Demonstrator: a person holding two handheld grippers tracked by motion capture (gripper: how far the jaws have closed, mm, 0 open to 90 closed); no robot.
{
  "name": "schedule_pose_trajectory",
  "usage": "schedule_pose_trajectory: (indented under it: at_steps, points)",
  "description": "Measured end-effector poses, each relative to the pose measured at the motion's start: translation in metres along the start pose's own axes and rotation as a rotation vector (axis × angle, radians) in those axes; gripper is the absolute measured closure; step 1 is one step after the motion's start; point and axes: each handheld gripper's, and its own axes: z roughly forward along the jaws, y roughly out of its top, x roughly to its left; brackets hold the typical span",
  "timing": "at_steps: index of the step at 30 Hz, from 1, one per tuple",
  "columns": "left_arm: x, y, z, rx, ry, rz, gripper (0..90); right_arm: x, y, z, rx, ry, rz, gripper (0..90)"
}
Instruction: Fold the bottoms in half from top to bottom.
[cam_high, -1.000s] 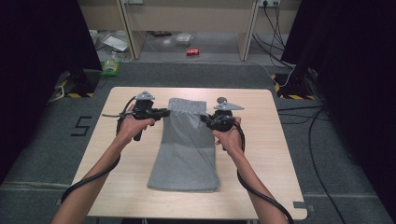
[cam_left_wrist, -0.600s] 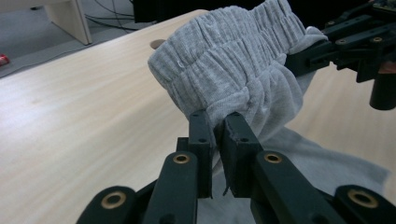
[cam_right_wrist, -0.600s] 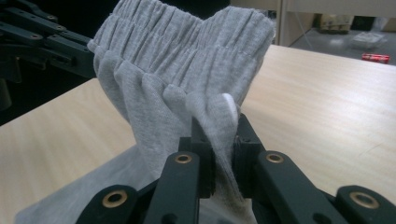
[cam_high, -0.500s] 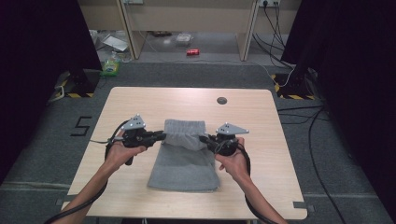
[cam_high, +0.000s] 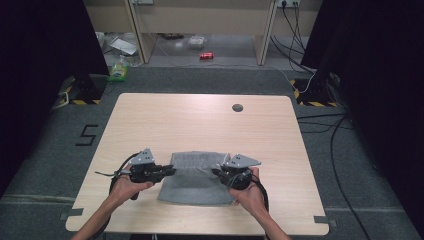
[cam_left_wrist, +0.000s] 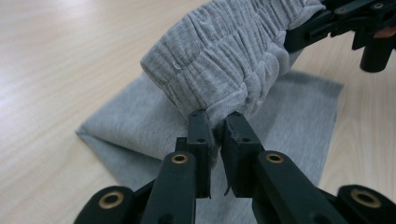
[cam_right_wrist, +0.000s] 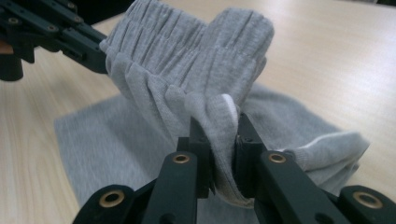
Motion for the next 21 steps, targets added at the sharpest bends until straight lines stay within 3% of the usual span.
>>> schedule_pose_trajectory:
  at_steps: [5, 9, 15, 21]
  points:
    - [-0.001, -0.009, 0.003, 0.009, -0.009, -0.021, 79.7, 0.002, -0.007, 0.001, 0.024, 0.009, 0.013, 76.5]
    - [-0.001, -0.008, 0.002, 0.004, -0.031, -0.041, 72.9, 0.004, -0.006, -0.004, 0.028, 0.016, 0.022, 68.4]
    - [-0.003, 0.0, -0.003, -0.038, -0.049, -0.059, 64.8, 0.005, -0.002, -0.016, 0.003, 0.029, 0.038, 61.8]
    - [-0.003, 0.009, -0.007, -0.072, -0.035, -0.067, 61.2, 0.002, 0.004, -0.024, -0.034, 0.034, 0.064, 59.7]
